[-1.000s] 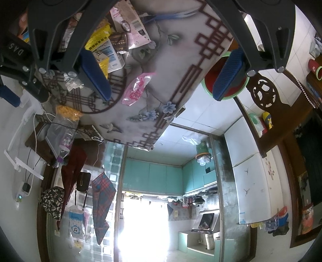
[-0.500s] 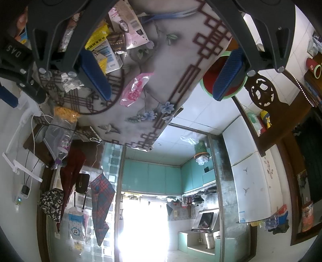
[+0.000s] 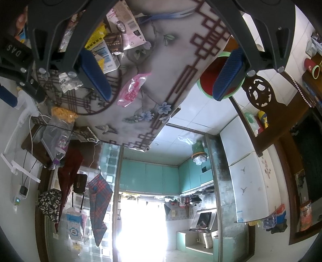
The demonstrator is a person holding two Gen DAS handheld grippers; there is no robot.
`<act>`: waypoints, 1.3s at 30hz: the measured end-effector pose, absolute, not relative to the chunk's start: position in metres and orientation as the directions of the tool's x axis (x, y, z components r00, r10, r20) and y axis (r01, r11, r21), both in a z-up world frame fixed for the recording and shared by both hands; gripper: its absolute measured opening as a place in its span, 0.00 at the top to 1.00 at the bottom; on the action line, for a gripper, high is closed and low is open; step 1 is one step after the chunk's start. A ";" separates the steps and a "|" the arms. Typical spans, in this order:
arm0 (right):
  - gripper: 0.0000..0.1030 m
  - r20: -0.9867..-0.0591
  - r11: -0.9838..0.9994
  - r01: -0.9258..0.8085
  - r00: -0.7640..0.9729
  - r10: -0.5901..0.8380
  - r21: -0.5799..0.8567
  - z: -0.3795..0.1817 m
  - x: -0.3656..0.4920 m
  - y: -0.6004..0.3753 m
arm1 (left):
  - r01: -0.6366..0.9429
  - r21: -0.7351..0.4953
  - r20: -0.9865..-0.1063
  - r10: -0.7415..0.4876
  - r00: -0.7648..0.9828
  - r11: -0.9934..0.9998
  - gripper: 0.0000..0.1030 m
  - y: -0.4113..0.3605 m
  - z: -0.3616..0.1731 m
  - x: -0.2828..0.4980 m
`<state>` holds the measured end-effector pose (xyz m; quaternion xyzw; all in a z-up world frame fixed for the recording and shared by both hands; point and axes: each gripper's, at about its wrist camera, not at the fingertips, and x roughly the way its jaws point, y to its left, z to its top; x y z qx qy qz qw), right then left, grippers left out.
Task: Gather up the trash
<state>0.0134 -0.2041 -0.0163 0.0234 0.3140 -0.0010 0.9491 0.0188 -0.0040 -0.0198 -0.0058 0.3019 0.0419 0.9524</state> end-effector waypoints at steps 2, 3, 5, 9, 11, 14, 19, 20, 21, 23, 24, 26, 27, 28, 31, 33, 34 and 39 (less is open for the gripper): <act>0.07 -0.595 0.999 0.020 0.803 0.008 0.040 -0.016 0.014 -0.203 | -0.083 0.013 -0.576 0.075 0.814 0.996 0.04 -0.005 -0.020 0.019; 0.07 -0.594 0.999 0.020 0.804 0.006 0.037 -0.015 0.013 -0.203 | -0.083 0.013 -0.577 0.076 0.814 0.996 0.04 -0.004 -0.020 0.019; 0.07 -0.592 0.999 0.021 0.806 0.003 0.034 -0.015 0.013 -0.202 | -0.084 0.015 -0.576 0.077 0.814 0.996 0.04 -0.005 -0.020 0.019; 0.07 -0.592 0.999 0.020 0.806 0.002 0.031 -0.015 0.012 -0.202 | -0.082 0.015 -0.575 0.075 0.815 0.997 0.04 -0.001 -0.021 0.017; 0.07 -0.590 0.999 0.019 0.807 0.001 0.029 -0.014 0.010 -0.202 | -0.080 0.014 -0.576 0.074 0.814 0.997 0.04 0.001 -0.022 0.016; 0.07 -0.596 0.999 0.015 0.803 0.017 0.049 -0.015 0.006 -0.209 | -0.080 0.019 -0.582 0.077 0.810 0.997 0.04 -0.004 -0.023 0.019; 0.07 -0.645 0.996 0.007 0.762 0.050 0.086 -0.037 -0.004 -0.224 | -0.061 0.008 -0.617 0.053 0.785 0.998 0.04 -0.002 -0.041 0.016; 0.07 -0.667 0.996 -0.013 0.742 0.070 0.090 -0.046 -0.009 -0.226 | -0.053 0.000 -0.625 0.042 0.779 0.999 0.04 -0.002 -0.044 0.017; 0.07 -0.696 0.995 -0.036 0.713 0.087 0.088 -0.059 -0.015 -0.227 | -0.044 -0.016 -0.649 0.023 0.760 0.999 0.04 0.000 -0.054 0.018; 0.07 -0.758 0.995 -0.067 0.645 0.098 0.071 -0.087 -0.030 -0.225 | -0.058 -0.015 -0.678 0.033 0.734 0.998 0.04 0.001 -0.068 0.021; 0.07 -0.777 0.994 -0.080 0.621 0.103 0.068 -0.098 -0.036 -0.222 | -0.063 -0.015 -0.707 0.034 0.707 0.998 0.04 0.003 -0.082 0.024; 0.07 -0.829 0.990 -0.122 0.544 0.125 0.070 -0.127 -0.051 -0.216 | -0.056 -0.030 -0.741 0.016 0.672 0.998 0.04 0.004 -0.097 0.026; 0.07 -0.848 0.987 -0.139 0.511 0.142 0.082 -0.139 -0.058 -0.213 | -0.046 -0.045 -0.762 -0.005 0.647 0.998 0.04 0.005 -0.108 0.027; 0.08 -0.857 0.984 -0.150 0.491 0.158 0.096 -0.146 -0.062 -0.210 | -0.043 -0.051 -0.773 -0.012 0.634 0.998 0.04 0.004 -0.113 0.027; 0.16 -0.876 0.973 -0.186 0.437 0.204 0.134 -0.170 -0.068 -0.198 | -0.041 -0.086 -0.812 -0.047 0.581 0.995 0.04 0.003 -0.130 0.030; 0.16 -0.886 0.973 -0.195 0.422 0.194 0.120 -0.179 -0.064 -0.194 | -0.038 -0.107 -0.830 -0.069 0.553 0.994 0.04 0.001 -0.140 0.031; 0.16 -0.894 0.972 -0.200 0.402 0.196 0.123 -0.185 -0.061 -0.193 | -0.031 -0.117 -0.840 -0.082 0.537 0.993 0.04 -0.001 -0.146 0.032; 0.35 -0.934 0.969 -0.205 0.299 0.194 0.136 -0.221 -0.051 -0.190 | 0.032 -0.191 -0.880 -0.186 0.437 0.981 0.04 -0.015 -0.177 0.031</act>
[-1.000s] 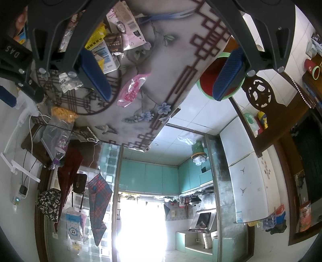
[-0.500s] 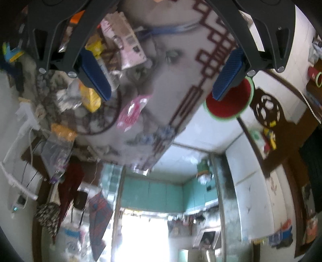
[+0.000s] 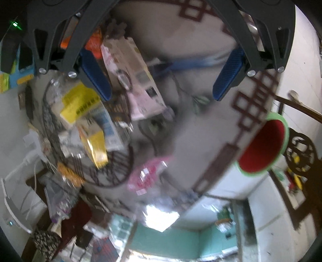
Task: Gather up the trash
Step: 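Grasp the pink-white snack bag with the left tool while the right tool grasps the orange bag, then carry both bags over the red bucket and open both tools to drop them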
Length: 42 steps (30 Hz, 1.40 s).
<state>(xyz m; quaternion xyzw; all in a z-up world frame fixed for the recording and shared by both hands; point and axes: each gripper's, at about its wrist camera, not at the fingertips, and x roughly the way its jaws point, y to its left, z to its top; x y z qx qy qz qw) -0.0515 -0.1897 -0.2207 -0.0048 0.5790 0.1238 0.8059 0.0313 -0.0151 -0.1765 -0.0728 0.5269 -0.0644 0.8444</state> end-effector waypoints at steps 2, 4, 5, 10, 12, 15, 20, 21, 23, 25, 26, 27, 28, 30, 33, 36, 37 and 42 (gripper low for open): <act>0.59 -0.944 0.969 -0.188 0.260 0.204 0.158 -0.229 -0.050 -0.193 | 0.048 -0.225 -0.889 -0.225 0.398 0.973 0.06 -0.020 -0.185 0.031; 0.61 -0.935 0.972 -0.171 0.290 0.206 0.161 -0.221 -0.052 -0.199 | 0.073 -0.262 -0.896 -0.271 0.352 0.962 0.07 -0.028 -0.194 0.030; 0.61 -0.922 0.973 -0.162 0.326 0.209 0.163 -0.211 -0.053 -0.204 | 0.090 -0.275 -0.900 -0.289 0.325 0.957 0.07 -0.034 -0.199 0.030; 0.61 -0.863 0.982 -0.091 0.468 0.189 0.166 -0.171 -0.055 -0.229 | 0.117 -0.255 -0.938 -0.275 0.211 0.960 0.10 -0.055 -0.235 0.032; 0.60 -0.845 0.983 -0.070 0.504 0.180 0.167 -0.157 -0.055 -0.238 | 0.096 -0.266 -0.946 -0.279 0.168 0.959 0.10 -0.058 -0.247 0.033; 0.60 -0.833 0.985 -0.052 0.527 0.169 0.166 -0.147 -0.053 -0.245 | 0.067 -0.283 -0.950 -0.289 0.118 0.957 0.10 -0.062 -0.265 0.035; 0.60 -0.837 0.983 -0.054 0.518 0.178 0.175 -0.147 -0.047 -0.239 | 0.082 -0.247 -0.961 -0.255 0.105 0.965 0.11 -0.072 -0.275 0.035; 0.60 -0.837 0.983 -0.056 0.517 0.178 0.175 -0.149 -0.051 -0.240 | 0.094 -0.238 -0.962 -0.248 0.114 0.967 0.16 -0.074 -0.274 0.035; 0.60 -0.838 0.983 -0.062 0.515 0.180 0.173 -0.150 -0.051 -0.236 | 0.107 -0.244 -0.957 -0.257 0.135 0.964 0.36 -0.075 -0.270 0.035; 0.60 -0.835 0.982 -0.070 0.519 0.184 0.173 -0.150 -0.048 -0.233 | 0.093 -0.277 -0.949 -0.288 0.127 0.956 0.37 -0.072 -0.270 0.039; 0.60 -0.833 0.982 -0.075 0.521 0.187 0.173 -0.150 -0.047 -0.233 | 0.088 -0.302 -0.943 -0.311 0.117 0.949 0.38 -0.068 -0.269 0.040; 0.60 -0.830 0.981 -0.083 0.524 0.191 0.173 -0.148 -0.044 -0.230 | 0.086 -0.310 -0.941 -0.319 0.117 0.947 0.38 -0.064 -0.268 0.039; 0.60 -0.827 0.981 -0.091 0.528 0.195 0.173 -0.146 -0.041 -0.226 | 0.088 -0.315 -0.938 -0.324 0.125 0.945 0.39 -0.058 -0.263 0.038; 0.60 -0.819 0.978 -0.108 0.535 0.207 0.177 -0.141 -0.035 -0.220 | 0.099 -0.312 -0.934 -0.324 0.149 0.945 0.40 -0.048 -0.254 0.038; 0.60 -0.804 0.971 -0.153 0.544 0.238 0.184 -0.131 -0.023 -0.200 | 0.096 -0.294 -0.923 -0.309 0.231 0.951 0.41 -0.023 -0.225 0.043; 0.60 -0.792 0.962 -0.200 0.548 0.269 0.188 -0.124 -0.012 -0.178 | 0.086 -0.283 -0.901 -0.296 0.318 0.955 0.42 0.002 -0.196 0.044; 0.60 -0.789 0.958 -0.215 0.547 0.279 0.189 -0.123 -0.008 -0.171 | 0.085 -0.279 -0.895 -0.291 0.339 0.957 0.42 0.008 -0.190 0.046; 0.60 -0.782 0.937 -0.291 0.531 0.327 0.194 -0.119 0.017 -0.126 | 0.055 -0.241 -0.854 -0.239 0.461 0.969 0.42 0.051 -0.159 0.061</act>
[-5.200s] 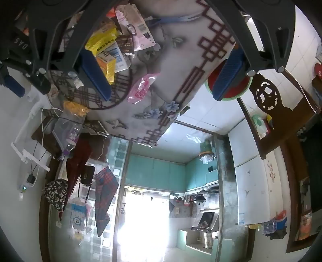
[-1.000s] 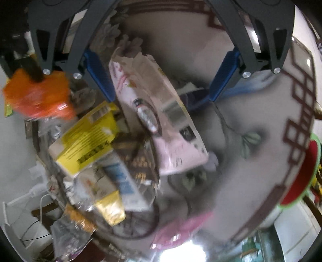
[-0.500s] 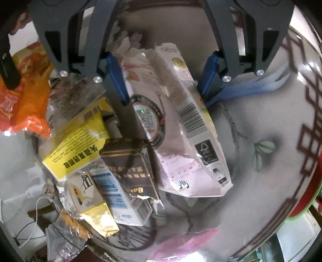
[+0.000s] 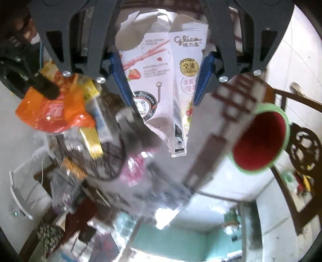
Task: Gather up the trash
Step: 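Carry both bags over the red bucket and open both tools to drop them, then move both tools back over the trash on the table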
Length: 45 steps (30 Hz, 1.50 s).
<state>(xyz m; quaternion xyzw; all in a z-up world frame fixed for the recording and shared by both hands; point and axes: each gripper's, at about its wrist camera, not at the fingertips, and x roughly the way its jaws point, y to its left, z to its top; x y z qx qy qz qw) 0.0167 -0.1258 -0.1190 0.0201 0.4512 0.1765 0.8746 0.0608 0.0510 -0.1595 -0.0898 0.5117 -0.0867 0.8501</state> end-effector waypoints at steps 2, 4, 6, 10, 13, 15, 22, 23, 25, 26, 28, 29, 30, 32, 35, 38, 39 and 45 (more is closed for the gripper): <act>0.60 -0.781 0.929 -0.316 0.523 0.340 0.193 -0.118 0.029 -0.107 | 0.039 -0.232 -0.846 -0.221 0.486 0.972 0.42 0.074 -0.151 0.065; 0.60 -0.780 0.922 -0.334 0.518 0.352 0.195 -0.116 0.040 -0.093 | 0.017 -0.226 -0.840 -0.204 0.502 0.974 0.43 0.094 -0.147 0.069; 0.60 -0.775 0.913 -0.359 0.514 0.367 0.195 -0.114 0.055 -0.073 | -0.020 -0.207 -0.839 -0.167 0.518 0.978 0.43 0.118 -0.146 0.079; 0.60 -0.770 0.895 -0.397 0.499 0.397 0.204 -0.114 0.083 -0.037 | -0.079 -0.173 -0.844 -0.106 0.526 0.982 0.43 0.161 -0.152 0.095; 0.60 -0.778 0.880 -0.414 0.463 0.425 0.234 -0.123 0.114 -0.004 | -0.113 -0.161 -0.848 -0.079 0.524 0.980 0.43 0.191 -0.158 0.102; 0.60 -0.785 0.871 -0.422 0.436 0.439 0.253 -0.131 0.130 0.013 | -0.130 -0.146 -0.851 -0.058 0.522 0.981 0.43 0.208 -0.162 0.109; 0.60 -0.819 0.841 -0.461 0.340 0.462 0.283 -0.165 0.183 0.079 | -0.182 -0.123 -0.869 -0.017 0.494 0.976 0.43 0.257 -0.185 0.144; 0.60 -0.823 0.838 -0.465 0.329 0.464 0.286 -0.168 0.187 0.085 | -0.189 -0.122 -0.872 -0.014 0.489 0.974 0.43 0.263 -0.188 0.149; 0.59 -0.830 0.831 -0.475 0.308 0.465 0.290 -0.175 0.193 0.096 | -0.202 -0.121 -0.878 -0.010 0.478 0.972 0.43 0.273 -0.194 0.156; 0.59 -0.836 0.828 -0.480 0.295 0.463 0.289 -0.180 0.198 0.104 | -0.207 -0.120 -0.880 -0.008 0.474 0.971 0.43 0.277 -0.196 0.159; 0.59 -0.845 0.825 -0.486 0.276 0.457 0.288 -0.187 0.204 0.114 | -0.213 -0.116 -0.884 -0.003 0.467 0.970 0.43 0.284 -0.202 0.165; 0.59 -0.848 0.824 -0.489 0.270 0.455 0.286 -0.190 0.206 0.116 | -0.216 -0.114 -0.886 -0.001 0.464 0.970 0.43 0.287 -0.204 0.168; 0.59 -0.850 0.823 -0.491 0.268 0.454 0.284 -0.191 0.207 0.120 | -0.220 -0.114 -0.887 0.000 0.462 0.969 0.43 0.290 -0.206 0.170; 0.59 -0.853 0.820 -0.499 0.262 0.451 0.281 -0.193 0.208 0.126 | -0.227 -0.116 -0.889 0.000 0.457 0.967 0.43 0.295 -0.209 0.173; 0.58 -0.853 0.817 -0.506 0.261 0.452 0.278 -0.194 0.208 0.131 | -0.229 -0.116 -0.892 0.000 0.453 0.966 0.43 0.297 -0.213 0.175; 0.35 -0.846 0.818 -0.504 0.276 0.456 0.276 -0.190 0.206 0.131 | -0.228 -0.115 -0.895 -0.001 0.447 0.967 0.40 0.299 -0.217 0.176; 0.25 -0.838 0.822 -0.500 0.294 0.458 0.274 -0.188 0.205 0.130 | -0.232 -0.111 -0.896 0.004 0.445 0.966 0.39 0.300 -0.218 0.176; 0.27 -0.823 0.830 -0.490 0.332 0.461 0.268 -0.172 0.200 0.120 | -0.252 -0.122 -0.885 0.010 0.465 0.960 0.25 0.301 -0.207 0.168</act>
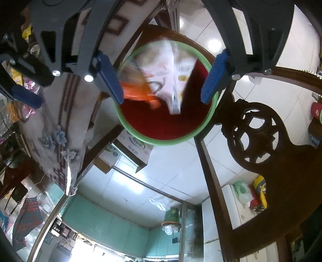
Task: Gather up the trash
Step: 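Move both tools back over the trash on the table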
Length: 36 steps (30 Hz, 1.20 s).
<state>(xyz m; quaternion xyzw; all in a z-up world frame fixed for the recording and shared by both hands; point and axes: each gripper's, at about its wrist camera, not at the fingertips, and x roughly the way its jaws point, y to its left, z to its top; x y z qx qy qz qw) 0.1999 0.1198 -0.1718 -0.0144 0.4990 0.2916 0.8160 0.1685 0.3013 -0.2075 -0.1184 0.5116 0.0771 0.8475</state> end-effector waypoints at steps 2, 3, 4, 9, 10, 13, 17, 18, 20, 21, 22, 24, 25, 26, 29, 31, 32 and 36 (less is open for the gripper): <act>0.27 -0.817 0.835 -0.481 0.347 0.460 0.267 -0.165 0.195 0.112 | -0.248 -0.123 -0.878 0.011 0.479 0.961 0.25 0.299 -0.200 0.164; 0.27 -0.815 0.838 -0.478 0.353 0.459 0.264 -0.162 0.192 0.110 | -0.244 -0.123 -0.873 0.012 0.488 0.962 0.25 0.296 -0.195 0.161; 0.27 -0.811 0.842 -0.473 0.366 0.456 0.259 -0.157 0.187 0.105 | -0.242 -0.124 -0.870 0.012 0.493 0.962 0.21 0.295 -0.193 0.159; 0.20 -0.795 0.867 -0.447 0.432 0.425 0.221 -0.137 0.160 0.078 | -0.212 -0.134 -0.843 0.001 0.538 0.968 0.16 0.277 -0.174 0.144; 0.19 -0.789 0.874 -0.435 0.448 0.419 0.217 -0.131 0.152 0.069 | -0.196 -0.134 -0.837 -0.005 0.547 0.971 0.16 0.269 -0.170 0.140; 0.17 -0.777 0.889 -0.401 0.479 0.409 0.221 -0.121 0.134 0.044 | -0.154 -0.133 -0.832 -0.026 0.555 0.979 0.16 0.248 -0.164 0.131; 0.13 -0.767 0.908 -0.359 0.513 0.386 0.216 -0.110 0.109 0.012 | -0.099 -0.143 -0.823 -0.062 0.565 0.985 0.16 0.215 -0.157 0.119; 0.13 -0.766 0.912 -0.348 0.518 0.380 0.217 -0.108 0.104 0.003 | -0.091 -0.143 -0.822 -0.067 0.566 0.986 0.16 0.210 -0.156 0.117; 0.13 -0.767 0.924 -0.319 0.531 0.359 0.212 -0.106 0.090 -0.018 | -0.063 -0.144 -0.819 -0.084 0.568 0.988 0.16 0.189 -0.154 0.110; 0.13 -0.768 0.928 -0.308 0.535 0.351 0.210 -0.105 0.087 -0.026 | -0.050 -0.145 -0.818 -0.091 0.568 0.988 0.16 0.181 -0.153 0.106; 0.13 -0.770 0.933 -0.293 0.540 0.340 0.207 -0.105 0.082 -0.036 | -0.040 -0.146 -0.817 -0.097 0.568 0.989 0.16 0.173 -0.152 0.102; 0.13 -0.776 0.947 -0.248 0.550 0.310 0.203 -0.106 0.070 -0.062 | -0.016 -0.145 -0.816 -0.110 0.568 0.989 0.16 0.156 -0.151 0.095; 0.13 -0.780 0.957 -0.214 0.557 0.285 0.197 -0.108 0.064 -0.077 | -0.010 -0.145 -0.815 -0.114 0.568 0.989 0.16 0.150 -0.151 0.092; 0.13 -0.784 0.968 -0.169 0.568 0.249 0.185 -0.111 0.058 -0.093 | -0.002 -0.145 -0.814 -0.119 0.568 0.989 0.16 0.142 -0.150 0.088; 0.13 -0.801 0.984 -0.009 0.580 0.148 0.175 -0.122 0.047 -0.142 | 0.013 -0.146 -0.812 -0.127 0.569 0.989 0.16 0.122 -0.147 0.078; 0.13 -0.839 0.976 0.125 0.537 0.085 0.180 -0.140 0.044 -0.178 | 0.022 -0.149 -0.812 -0.135 0.568 0.989 0.16 0.109 -0.146 0.071; 0.13 -0.855 0.969 0.167 0.513 0.073 0.183 -0.149 0.043 -0.192 | 0.026 -0.149 -0.812 -0.138 0.568 0.988 0.16 0.103 -0.146 0.068; 0.13 -0.881 0.945 0.278 0.473 0.021 0.172 -0.171 0.037 -0.231 | 0.042 -0.151 -0.816 -0.149 0.559 0.988 0.16 0.081 -0.146 0.055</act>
